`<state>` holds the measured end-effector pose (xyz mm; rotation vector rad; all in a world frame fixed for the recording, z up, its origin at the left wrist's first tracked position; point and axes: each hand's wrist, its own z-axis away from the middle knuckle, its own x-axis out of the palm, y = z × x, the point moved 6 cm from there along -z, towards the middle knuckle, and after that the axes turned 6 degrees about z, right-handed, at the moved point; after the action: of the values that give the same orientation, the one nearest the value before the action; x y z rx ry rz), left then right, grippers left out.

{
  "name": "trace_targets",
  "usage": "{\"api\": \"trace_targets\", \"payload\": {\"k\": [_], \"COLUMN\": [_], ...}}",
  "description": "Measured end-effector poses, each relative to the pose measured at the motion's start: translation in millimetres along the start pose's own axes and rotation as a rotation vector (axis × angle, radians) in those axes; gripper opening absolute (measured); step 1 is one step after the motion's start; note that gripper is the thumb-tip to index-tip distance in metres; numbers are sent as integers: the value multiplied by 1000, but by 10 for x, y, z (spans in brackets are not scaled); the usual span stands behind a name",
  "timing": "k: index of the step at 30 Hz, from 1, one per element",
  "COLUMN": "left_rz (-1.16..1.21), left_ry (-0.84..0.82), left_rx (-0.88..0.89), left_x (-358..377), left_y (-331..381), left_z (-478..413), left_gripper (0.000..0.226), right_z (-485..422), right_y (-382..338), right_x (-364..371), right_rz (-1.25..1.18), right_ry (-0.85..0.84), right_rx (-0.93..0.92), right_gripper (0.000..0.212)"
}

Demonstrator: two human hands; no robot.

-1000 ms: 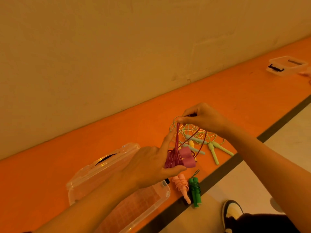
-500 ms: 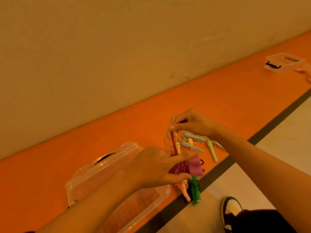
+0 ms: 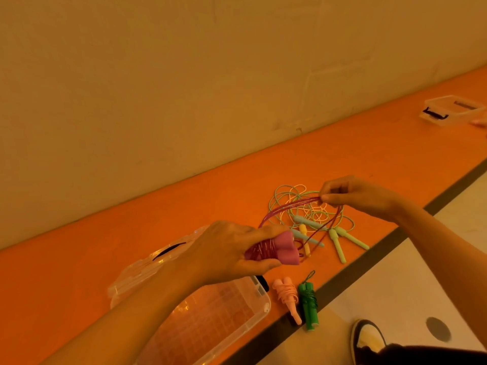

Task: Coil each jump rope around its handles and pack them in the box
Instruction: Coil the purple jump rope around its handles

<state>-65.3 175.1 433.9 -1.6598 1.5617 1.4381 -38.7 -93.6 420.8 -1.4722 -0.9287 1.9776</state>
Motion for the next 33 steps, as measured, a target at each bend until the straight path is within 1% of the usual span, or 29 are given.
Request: {"api": "trace_targets", "payload": {"k": [2,4,7,9,12,15,17,19,21,23,28,31,33], "left_rz": [33,38,-27,-35,-85,-71,-62,-92,-70,13,236,344,460], "left_ry": [29,19,-63,-122,-145,-121,-62,-5,40,83,216,287,347], "left_rx": [-9,12,149,202,242,261,265,252,221,151,-150,-294,-359], "left_x": [-41,-23,145,240,303,279,197,126,107,94,-50,-58,-83], "left_y": [2,38,218,354,494,498,428,354,283,205,-31,-208,-275], "left_z": [-8,-22,-46,-75,-94,-95,-89,-61,-19,4,-7,29,30], "left_gripper": [56,56,56,57,58,59,58,61,62,60,57,59,51], "right_z": [37,11,-113,-210,-327,-383,-361,-332,-316,-324,-311,-302,-287], "right_y": [41,38,0,-46,-101,10,140,246,339,421,412,323,272], "right_x": [-72,-144,-180,-97,100,241,283,341,399,455,691,842,967], "right_rz": [33,37,65,106,133,71,36,53,60,49,22,101,173], "right_ry": [26,110,290,334,311,245,214,178,155,148,90,57,51], "right_rx": [10,-7,-58,-73,-80,-41,-29,-35,-31,-27,-71,-90,-116], "right_gripper": [26,25,19,16,12,10,14,22,22,18,15,22,31]}}
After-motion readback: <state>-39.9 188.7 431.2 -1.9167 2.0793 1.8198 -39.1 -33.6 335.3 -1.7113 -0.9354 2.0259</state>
